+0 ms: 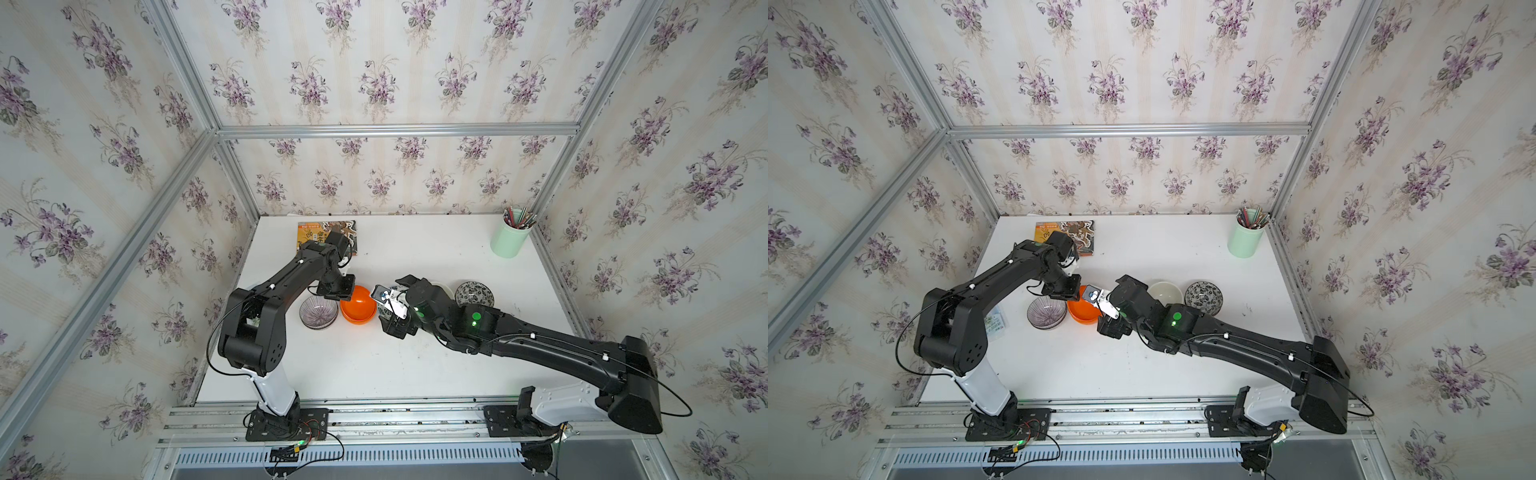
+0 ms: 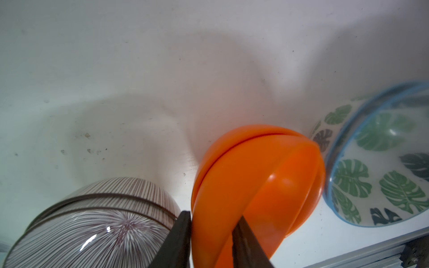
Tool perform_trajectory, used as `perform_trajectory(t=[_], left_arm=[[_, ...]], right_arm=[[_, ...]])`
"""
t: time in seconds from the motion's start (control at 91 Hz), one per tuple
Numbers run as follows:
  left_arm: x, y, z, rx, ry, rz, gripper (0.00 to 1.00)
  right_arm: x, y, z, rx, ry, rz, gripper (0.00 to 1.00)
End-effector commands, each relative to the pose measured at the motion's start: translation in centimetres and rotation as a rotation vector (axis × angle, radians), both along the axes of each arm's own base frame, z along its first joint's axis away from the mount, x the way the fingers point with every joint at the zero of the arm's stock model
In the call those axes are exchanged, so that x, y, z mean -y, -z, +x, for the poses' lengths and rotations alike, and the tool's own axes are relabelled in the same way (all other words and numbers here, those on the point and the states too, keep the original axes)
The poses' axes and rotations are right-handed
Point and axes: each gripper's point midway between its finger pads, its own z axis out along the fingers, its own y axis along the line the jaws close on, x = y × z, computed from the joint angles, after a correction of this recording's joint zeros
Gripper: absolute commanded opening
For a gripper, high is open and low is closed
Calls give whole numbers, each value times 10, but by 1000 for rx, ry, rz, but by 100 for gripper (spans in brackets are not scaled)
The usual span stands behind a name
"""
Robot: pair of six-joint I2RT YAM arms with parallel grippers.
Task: Stack the bowls
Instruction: Place the bowl on the bowl.
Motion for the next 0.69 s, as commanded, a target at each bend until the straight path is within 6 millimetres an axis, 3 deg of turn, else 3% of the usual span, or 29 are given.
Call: perform_trajectory(t=[0.0, 0.264, 0.681], left_arm=[[-6, -6, -5, 0, 19, 28, 33], [-7, 1, -6, -16, 20, 37, 2], [-8, 9, -8, -36, 16, 44, 0]], right_arm=[[-6, -5, 1, 3, -8, 26, 100], [-9, 1, 0, -12, -16, 21, 100], [-10, 6, -2, -27, -22, 22, 100]])
